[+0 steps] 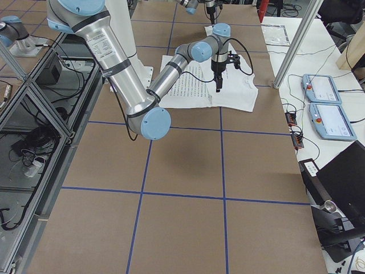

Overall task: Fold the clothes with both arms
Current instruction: 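Release the sleeve and lift the right gripper away from the shirt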

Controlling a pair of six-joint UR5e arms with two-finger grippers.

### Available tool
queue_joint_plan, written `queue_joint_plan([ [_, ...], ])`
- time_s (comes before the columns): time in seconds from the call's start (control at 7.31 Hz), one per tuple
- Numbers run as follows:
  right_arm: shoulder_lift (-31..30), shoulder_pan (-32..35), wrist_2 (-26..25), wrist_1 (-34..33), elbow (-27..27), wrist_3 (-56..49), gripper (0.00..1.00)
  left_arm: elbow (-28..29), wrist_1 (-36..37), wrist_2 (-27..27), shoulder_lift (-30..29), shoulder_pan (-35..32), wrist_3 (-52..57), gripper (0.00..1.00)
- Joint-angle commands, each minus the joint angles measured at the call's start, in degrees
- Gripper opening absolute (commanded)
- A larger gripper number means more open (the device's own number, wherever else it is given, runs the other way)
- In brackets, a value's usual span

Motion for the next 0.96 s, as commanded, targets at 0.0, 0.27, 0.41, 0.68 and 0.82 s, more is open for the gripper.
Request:
queue_joint_plan([
  [0.0, 0.04, 0.13, 0.07, 0.0, 0.06, 0.0, 1.0, 0.32, -0.05, 0.14, -0.04, 0.91, -0.08, 0.9],
  [0.27, 0.04, 0.13, 0.07, 0.0, 0.15, 0.0, 1.0, 0.06, -0.05, 0.05, -0.04, 1.36, 0.01, 0.89],
  [0.41, 0.04, 0.13, 0.07, 0.0, 0.15, 0.0, 1.0, 0.05, -0.05, 0.05, 0.05, 1.36, -0.25, 0.8],
  [0.68, 0.04, 0.13, 0.15, 0.0, 0.33, 0.09, 1.0, -0.3, -0.13, -0.39, 0.14, 1.36, -0.17, 0.5],
  [0.82, 0.13, 0.39, 0.68, 0.0, 0.33, 0.09, 1.0, -0.38, -0.13, -0.39, 0.14, 1.36, -0.25, 0.39],
])
